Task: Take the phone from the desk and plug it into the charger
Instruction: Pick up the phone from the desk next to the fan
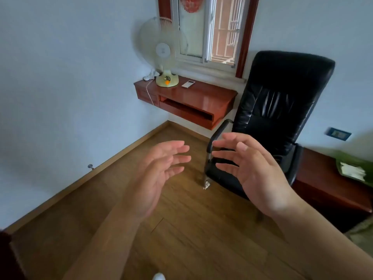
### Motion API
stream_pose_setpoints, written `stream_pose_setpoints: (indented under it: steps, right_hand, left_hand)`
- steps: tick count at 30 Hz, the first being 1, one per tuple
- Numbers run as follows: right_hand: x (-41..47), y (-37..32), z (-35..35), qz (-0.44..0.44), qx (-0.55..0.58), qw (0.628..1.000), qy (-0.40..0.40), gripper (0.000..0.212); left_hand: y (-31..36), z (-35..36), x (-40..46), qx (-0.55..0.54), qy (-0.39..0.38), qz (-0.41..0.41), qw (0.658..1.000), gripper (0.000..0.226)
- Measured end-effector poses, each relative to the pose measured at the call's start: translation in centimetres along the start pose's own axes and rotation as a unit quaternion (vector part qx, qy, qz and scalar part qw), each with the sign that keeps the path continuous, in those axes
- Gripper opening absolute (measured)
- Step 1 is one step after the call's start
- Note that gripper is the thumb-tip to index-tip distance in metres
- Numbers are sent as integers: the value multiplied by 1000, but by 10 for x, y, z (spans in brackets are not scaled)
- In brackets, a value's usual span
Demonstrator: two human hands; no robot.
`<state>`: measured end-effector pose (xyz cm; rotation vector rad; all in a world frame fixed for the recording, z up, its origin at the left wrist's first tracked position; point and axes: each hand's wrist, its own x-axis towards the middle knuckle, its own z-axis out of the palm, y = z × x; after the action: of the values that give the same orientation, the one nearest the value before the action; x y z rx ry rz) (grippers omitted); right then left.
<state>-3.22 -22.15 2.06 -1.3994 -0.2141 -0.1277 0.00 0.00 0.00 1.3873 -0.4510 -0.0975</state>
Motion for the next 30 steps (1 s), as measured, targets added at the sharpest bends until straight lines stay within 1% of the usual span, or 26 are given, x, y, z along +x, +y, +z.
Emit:
stream_pose_setpoints:
  steps: [8, 12, 16, 21, 26, 30]
  right_hand:
    - [122, 35, 84, 27, -10, 999, 28, 40]
    - [165, 49, 110, 26, -12, 999, 30, 39]
    - [201, 59, 123, 18, -18, 999, 29, 39]
    - [246, 74, 115, 13, -12, 999, 37, 36]
    - [307, 103, 83, 24, 1, 999, 48, 33]
    - [370, 125, 47, 16, 16, 999, 42, 30]
  left_hand:
    - [-1, -122, 81, -25, -2, 5, 1000, 35]
    - [2, -163, 119, -16, -11, 13, 1000, 33]
    - [-3, -195, 147, -3, 1, 20, 1000, 31]
    - [-24, -215, 188, 42, 10, 30, 999, 31]
    - [-60, -215, 249, 43, 29, -1, 999, 32]
    - [-81, -210, 315, 42, 50, -24, 998, 36]
